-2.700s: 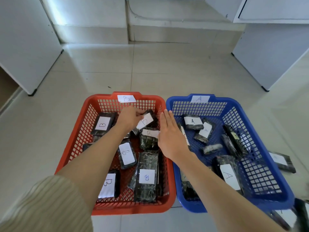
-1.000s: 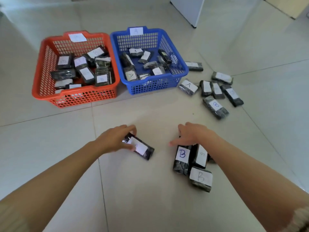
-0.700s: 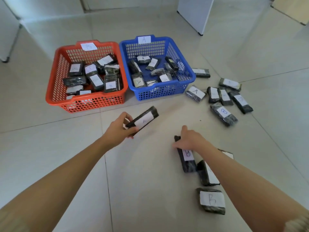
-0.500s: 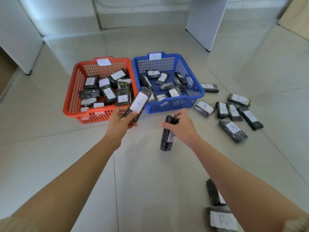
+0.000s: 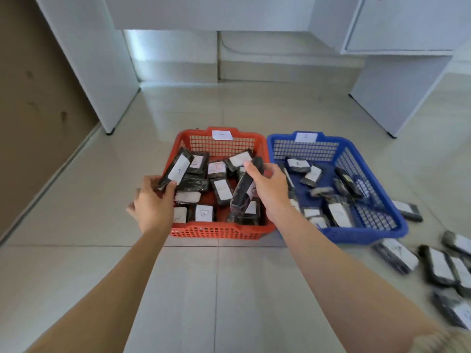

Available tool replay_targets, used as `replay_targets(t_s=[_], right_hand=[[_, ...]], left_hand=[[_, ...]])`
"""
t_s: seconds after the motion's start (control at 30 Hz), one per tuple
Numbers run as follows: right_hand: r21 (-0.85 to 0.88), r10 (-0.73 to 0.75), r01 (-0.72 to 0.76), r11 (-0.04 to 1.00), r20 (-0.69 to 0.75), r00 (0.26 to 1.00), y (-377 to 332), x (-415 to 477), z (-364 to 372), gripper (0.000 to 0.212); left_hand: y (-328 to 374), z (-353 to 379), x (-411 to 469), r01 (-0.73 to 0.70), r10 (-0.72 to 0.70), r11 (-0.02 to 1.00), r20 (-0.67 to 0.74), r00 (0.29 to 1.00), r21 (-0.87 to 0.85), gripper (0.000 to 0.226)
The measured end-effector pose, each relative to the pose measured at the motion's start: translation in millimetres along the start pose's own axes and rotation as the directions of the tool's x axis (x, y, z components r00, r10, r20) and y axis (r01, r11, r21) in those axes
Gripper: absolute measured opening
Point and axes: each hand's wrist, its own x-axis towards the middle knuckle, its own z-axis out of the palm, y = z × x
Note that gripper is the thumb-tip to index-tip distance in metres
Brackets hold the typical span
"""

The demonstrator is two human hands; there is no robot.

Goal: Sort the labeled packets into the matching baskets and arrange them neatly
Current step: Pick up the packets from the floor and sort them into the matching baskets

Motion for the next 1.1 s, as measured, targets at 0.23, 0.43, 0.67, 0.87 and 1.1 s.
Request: replay_targets(t_s=[0.23, 0.43, 0.67, 0.87, 1.1], right_hand=[[-0.18, -0.055, 0.074, 0.981, 0.108, 0.993, 19, 15, 41, 0.036], [-0.872, -0.151, 0.3, 0.387, 0.261, 0.953, 29, 25, 67, 0.077], [-0.954, -0.172, 0.291, 0.074, 0.275, 0.946, 33, 16, 71, 0.085], [-0.921, -0.581, 0.313, 0.23, 0.127, 0.804, 44, -6, -14, 0.048], [-0.921, -0.506, -0.009, 0.39, -0.222, 0.834, 66, -27, -139, 0.03]], left_hand=[[-23, 9, 20, -0.048, 0.067, 0.989, 0.139, 0.988, -0.14, 0.022], [-28, 14, 16, -0.151, 0.153, 0.988, 0.124, 0.98, -0.022, 0.021], [-29, 13, 17, -0.197, 0.193, 0.98, 0.14, 0.971, 0.019, 0.024], [-10, 7, 7, -0.368, 0.356, 0.908, 0.092, 0.93, 0.202, 0.03], [68, 45, -62, -0.151, 0.25, 0.943, 0.334, 0.909, -0.297, 0.029]])
